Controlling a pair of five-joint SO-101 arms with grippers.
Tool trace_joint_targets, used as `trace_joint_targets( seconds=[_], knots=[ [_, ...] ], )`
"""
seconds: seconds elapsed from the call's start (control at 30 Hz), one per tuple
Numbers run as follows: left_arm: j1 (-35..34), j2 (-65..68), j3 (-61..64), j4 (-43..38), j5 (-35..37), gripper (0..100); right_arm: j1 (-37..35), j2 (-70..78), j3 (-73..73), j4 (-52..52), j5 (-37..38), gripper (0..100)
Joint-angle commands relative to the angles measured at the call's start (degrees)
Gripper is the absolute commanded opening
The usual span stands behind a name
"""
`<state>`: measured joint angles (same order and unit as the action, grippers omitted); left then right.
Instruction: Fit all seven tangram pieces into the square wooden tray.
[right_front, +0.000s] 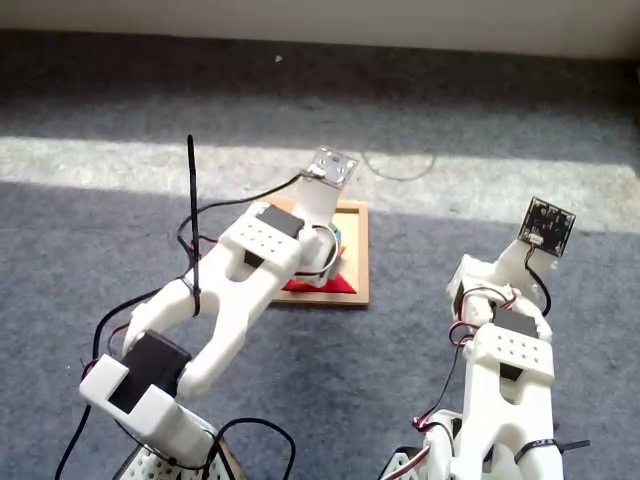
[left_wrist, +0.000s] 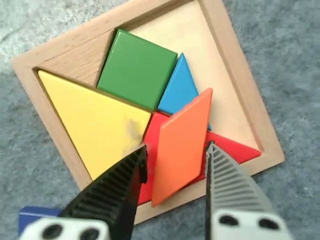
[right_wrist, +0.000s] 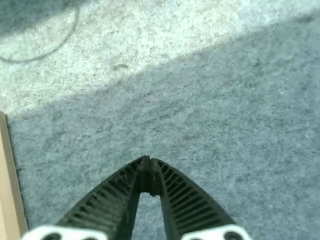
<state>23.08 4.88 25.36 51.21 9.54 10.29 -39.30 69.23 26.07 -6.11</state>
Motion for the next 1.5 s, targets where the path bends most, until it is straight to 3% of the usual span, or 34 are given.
trace_joint_targets(
  seconds=[0.0, 0.47, 0.63, 0.8, 1.07, 1.47],
  knots=[
    [2.86, -0.40, -2.68, 0.18, -0.62, 16, 0.40, -1.71, -0.57, -1.27, 0.53, 1.0],
    [4.70, -1.01, -2.77, 0.26, -0.70, 15, 0.40, -1.71, -0.48, -1.27, 0.53, 1.0],
    [6.29, -0.31, -4.00, 0.00, -3.69, 16, 0.31, -1.71, -0.57, -1.27, 0.53, 1.0],
    [6.20, -0.22, -3.65, -0.97, -3.52, 22, 0.31, -1.71, -0.66, -1.27, 0.53, 1.0],
    [7.69, -0.75, -2.77, -2.20, -3.78, 22, 0.31, -1.71, -0.66, -1.27, 0.53, 1.0],
    [2.33, 0.31, -4.26, -2.99, -3.43, 22, 0.31, -1.71, -0.66, -1.27, 0.53, 1.0]
  ],
)
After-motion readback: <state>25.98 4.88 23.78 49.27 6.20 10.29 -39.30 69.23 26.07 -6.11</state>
